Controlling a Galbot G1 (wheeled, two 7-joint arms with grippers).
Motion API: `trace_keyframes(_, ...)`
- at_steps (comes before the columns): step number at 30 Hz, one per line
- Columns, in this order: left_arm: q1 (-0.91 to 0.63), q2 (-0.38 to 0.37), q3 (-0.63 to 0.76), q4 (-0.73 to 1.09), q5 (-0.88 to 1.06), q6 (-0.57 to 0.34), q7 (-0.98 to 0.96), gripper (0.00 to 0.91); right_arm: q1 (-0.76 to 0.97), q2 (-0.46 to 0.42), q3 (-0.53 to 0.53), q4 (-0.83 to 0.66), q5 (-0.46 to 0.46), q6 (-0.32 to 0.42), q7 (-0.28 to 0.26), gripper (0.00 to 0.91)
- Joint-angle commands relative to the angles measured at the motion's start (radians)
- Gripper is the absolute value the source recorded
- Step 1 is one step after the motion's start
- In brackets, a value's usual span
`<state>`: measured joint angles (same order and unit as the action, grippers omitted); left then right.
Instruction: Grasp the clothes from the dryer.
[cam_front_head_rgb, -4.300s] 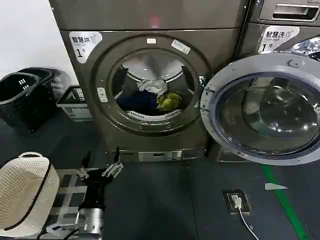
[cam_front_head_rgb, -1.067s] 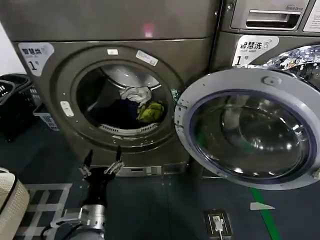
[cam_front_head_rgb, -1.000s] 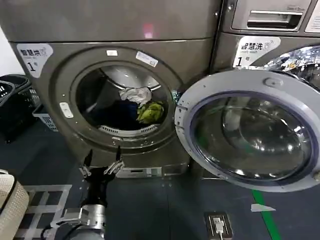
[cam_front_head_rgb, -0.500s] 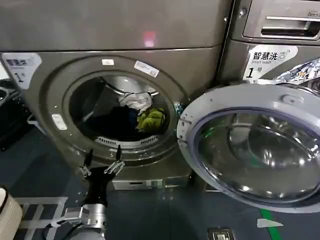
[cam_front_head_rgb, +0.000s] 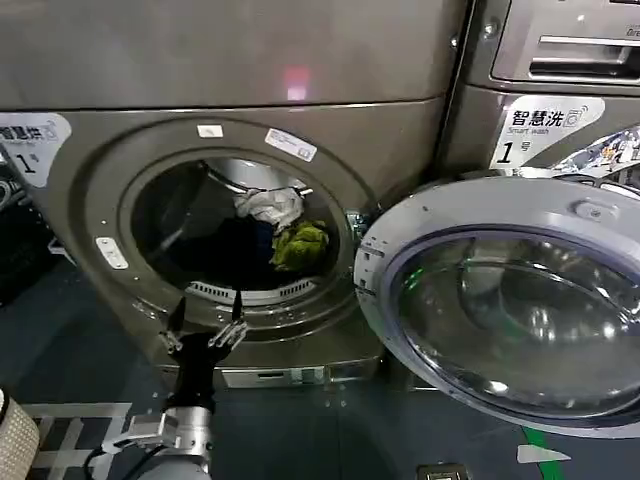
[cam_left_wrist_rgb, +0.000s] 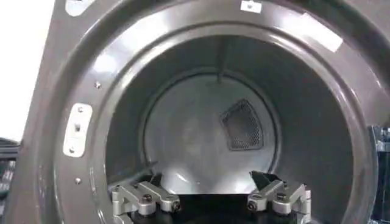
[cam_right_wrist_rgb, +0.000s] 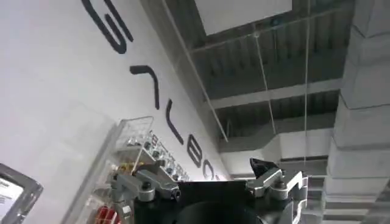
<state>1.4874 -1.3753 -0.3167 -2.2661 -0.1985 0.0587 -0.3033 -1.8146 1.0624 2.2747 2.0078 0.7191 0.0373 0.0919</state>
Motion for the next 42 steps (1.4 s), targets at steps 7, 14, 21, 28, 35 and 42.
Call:
trace_keyframes(7, -0.011, -0.004, 0.001, 0.009, -0.001, 0.000, 0.000, 0.907, -0.001, 0.001, 0.004, -0.006, -0.003, 0.000, 0.000, 0.907)
trace_keyframes(14, -0.017, -0.003, 0.003, 0.014, -0.003, 0.001, 0.000, 0.907, 0.000, 0.003, 0.005, -0.006, -0.003, 0.000, -0.001, 0.907)
trace_keyframes(21, -0.019, -0.006, 0.005, 0.018, -0.002, 0.000, 0.000, 0.907, 0.000, 0.002, 0.006, -0.008, -0.004, 0.001, -0.002, 0.907)
trace_keyframes(28, -0.022, -0.004, 0.006, 0.022, -0.002, 0.000, 0.001, 0.907, -0.003, 0.003, 0.007, -0.007, -0.003, 0.002, -0.001, 0.907)
trace_keyframes(35, -0.074, 0.002, 0.007, 0.056, -0.022, 0.003, 0.002, 0.907, -0.020, 0.004, 0.024, -0.006, -0.004, 0.000, 0.000, 0.907)
trace_keyframes(42, -0.264, 0.009, 0.003, 0.198, -0.067, 0.014, 0.000, 0.907, -0.041, 0.001, 0.053, -0.008, 0.000, -0.001, 0.000, 0.907)
